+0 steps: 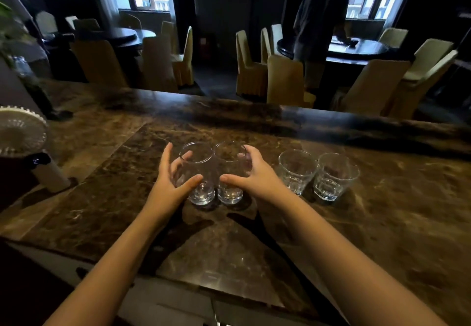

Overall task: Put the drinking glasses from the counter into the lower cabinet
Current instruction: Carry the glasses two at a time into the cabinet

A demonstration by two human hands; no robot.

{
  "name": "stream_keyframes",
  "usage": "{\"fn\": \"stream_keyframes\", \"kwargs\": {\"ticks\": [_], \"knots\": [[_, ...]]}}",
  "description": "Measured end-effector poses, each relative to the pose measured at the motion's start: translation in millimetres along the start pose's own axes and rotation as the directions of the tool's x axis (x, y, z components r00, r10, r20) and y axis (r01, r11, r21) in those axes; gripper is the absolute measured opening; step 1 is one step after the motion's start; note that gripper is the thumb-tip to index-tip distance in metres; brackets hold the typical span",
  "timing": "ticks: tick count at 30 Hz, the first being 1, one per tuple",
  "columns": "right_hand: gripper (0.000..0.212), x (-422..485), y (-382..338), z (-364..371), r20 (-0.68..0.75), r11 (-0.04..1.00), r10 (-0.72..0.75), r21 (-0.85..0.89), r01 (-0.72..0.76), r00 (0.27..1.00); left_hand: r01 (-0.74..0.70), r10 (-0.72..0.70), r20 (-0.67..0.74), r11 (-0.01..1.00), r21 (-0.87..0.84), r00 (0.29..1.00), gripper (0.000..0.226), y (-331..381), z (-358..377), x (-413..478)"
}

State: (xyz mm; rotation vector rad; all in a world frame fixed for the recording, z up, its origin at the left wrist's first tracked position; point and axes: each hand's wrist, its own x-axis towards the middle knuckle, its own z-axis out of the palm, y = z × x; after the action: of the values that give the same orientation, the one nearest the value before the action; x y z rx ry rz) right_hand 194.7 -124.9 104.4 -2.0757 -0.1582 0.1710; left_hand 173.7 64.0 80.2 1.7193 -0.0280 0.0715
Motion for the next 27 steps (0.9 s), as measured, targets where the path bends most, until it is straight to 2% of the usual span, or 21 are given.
{"fn": "stream_keyframes", "kwargs": {"ticks": [6, 9, 15, 22, 27], "knots": [[0.076, 6, -2, 5, -0.054, 1.0, -0.024, -0.006, 0.024, 0.998, -0.05, 0.042, 0.14, 0.997, 0.052, 0.989, 0.089, -6, -5, 20], [0.076, 5, -1, 5, -0.054, 0.999, -0.039, -0.004, 0.039, 0.998, -0.069, 0.052, 0.191, 0.994, 0.08, 0.98, 0.078, -11, -3, 25], [0.061, -7, 3, 14, -0.252, 0.994, -0.037, 0.091, 0.062, 0.967, -0.064, 0.048, 0.183, 0.994, 0.085, 0.982, 0.051, -8, 6, 24], [0.061, -69, -7, -8, -0.338, 0.996, -0.061, 0.034, 0.077, 0.939, -0.093, 0.102, 0.25, 0.994, -0.05, 0.963, 0.056, 17, 30, -19], [0.057, -149, -5, -23, -0.451, 0.995, -0.012, 0.079, 0.053, 0.893, -0.108, 0.147, 0.363, 0.986, -0.125, 0.92, 0.064, 41, 56, -73]]}}
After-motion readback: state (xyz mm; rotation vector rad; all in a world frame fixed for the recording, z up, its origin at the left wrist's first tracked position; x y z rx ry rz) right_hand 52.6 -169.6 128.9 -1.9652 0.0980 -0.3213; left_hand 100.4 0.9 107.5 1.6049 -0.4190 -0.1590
